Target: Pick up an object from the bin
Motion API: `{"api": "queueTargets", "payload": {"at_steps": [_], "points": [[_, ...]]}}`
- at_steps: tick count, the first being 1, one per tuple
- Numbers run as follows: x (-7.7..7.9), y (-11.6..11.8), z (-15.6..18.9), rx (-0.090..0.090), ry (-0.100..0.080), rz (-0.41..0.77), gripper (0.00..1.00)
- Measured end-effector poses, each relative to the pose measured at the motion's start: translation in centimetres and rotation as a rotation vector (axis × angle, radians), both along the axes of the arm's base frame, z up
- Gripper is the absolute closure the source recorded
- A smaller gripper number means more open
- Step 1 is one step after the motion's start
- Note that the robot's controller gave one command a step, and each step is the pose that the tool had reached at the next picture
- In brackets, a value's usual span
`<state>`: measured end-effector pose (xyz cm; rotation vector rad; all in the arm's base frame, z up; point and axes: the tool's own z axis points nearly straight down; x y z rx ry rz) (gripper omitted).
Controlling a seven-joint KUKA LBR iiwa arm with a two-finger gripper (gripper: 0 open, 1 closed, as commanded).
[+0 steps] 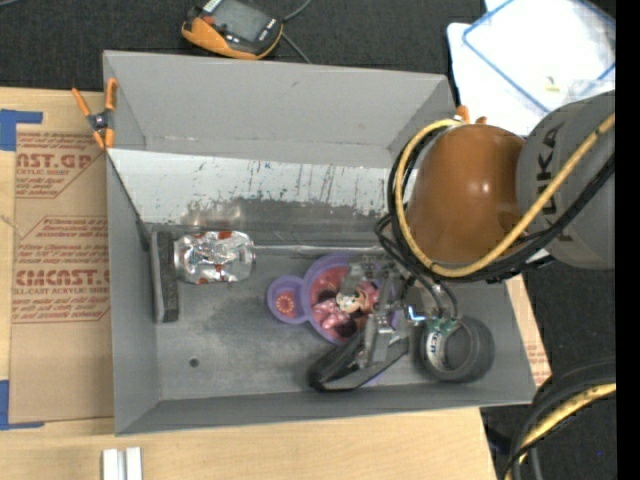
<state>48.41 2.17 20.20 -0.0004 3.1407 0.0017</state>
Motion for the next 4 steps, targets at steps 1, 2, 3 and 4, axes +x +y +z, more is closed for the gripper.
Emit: {"api": "queueTargets", "payload": {"at_steps": [1,2,3,4], "points": [[0.0,0.0,0.0,0.000,0.000,0.000,0.00],[0.0,0.0,0.0,0.000,0.000,0.000,0.00],[-0.4,1.4,10.9,0.000,0.001,0.102,0.00],[-0.4,1.6,12.3,0.000,-0.003,0.114,0.00]]}}
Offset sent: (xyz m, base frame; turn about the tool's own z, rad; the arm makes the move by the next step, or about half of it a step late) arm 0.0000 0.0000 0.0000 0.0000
